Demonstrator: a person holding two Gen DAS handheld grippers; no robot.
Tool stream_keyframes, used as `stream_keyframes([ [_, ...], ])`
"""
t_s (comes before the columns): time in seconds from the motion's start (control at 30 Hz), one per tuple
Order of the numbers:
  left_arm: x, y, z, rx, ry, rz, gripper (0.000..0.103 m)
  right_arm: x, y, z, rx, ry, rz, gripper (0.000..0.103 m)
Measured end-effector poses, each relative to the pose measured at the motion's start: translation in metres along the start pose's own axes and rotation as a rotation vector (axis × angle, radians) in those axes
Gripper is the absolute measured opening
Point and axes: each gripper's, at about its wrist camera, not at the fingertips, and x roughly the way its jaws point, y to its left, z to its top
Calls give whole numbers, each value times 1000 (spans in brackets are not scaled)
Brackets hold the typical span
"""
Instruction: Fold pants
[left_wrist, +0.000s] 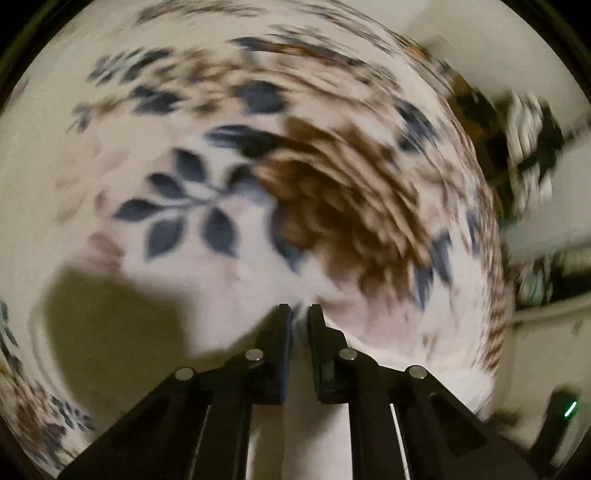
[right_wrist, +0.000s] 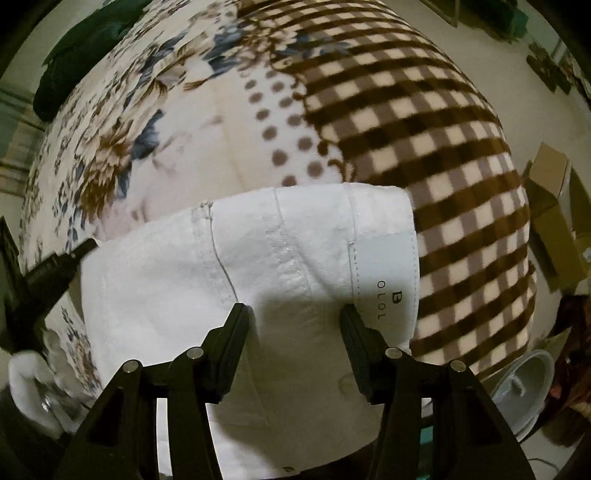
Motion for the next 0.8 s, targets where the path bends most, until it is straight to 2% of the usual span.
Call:
stream_keyframes([
  [0.1, -12, 9, 15, -60, -49, -4, 5, -2, 3, 0, -16, 5, -18, 54],
  [0.2, -24, 5, 18, -74, -7, -41, 10, -10, 0, 2, 11, 15, 8, 54],
  [0.23, -27, 1, 14, -63, 7, -55, 15, -16, 1, 3, 14, 14, 34, 54],
  [0.3, -35, -6, -3, -35, 29, -54, 45, -26, 8, 9, 11, 23, 102, 54],
  [0.37, -36, -12, -24, -34, 37, -80, 56, -32, 27, 22, -23, 58, 203, 54],
  [0.43, -35, -17, -51, -30, 57, -102, 56, -33, 49, 38, -62, 88, 258, 54],
  [0.53, -22, -33, -88, 32, 68, -48, 55, -25, 98, 70, -155, 171, 305, 54],
  [0.57, -21, -36, -102, 61, 47, -19, 55, -20, 118, 79, -203, 204, 307, 54],
  [0.63, -16, -35, -119, 68, 35, -11, 57, -9, 152, 92, -283, 247, 282, 54],
  [0.7, -11, -25, -132, 22, 53, -39, 58, 10, 189, 100, -369, 319, 251, 52],
  [0.77, -11, -20, -136, -10, 54, -64, 58, 29, 214, 105, -407, 373, 224, 44],
  [0.8, -11, -19, -136, -10, 55, -67, 58, 40, 226, 106, -418, 404, 216, 44],
])
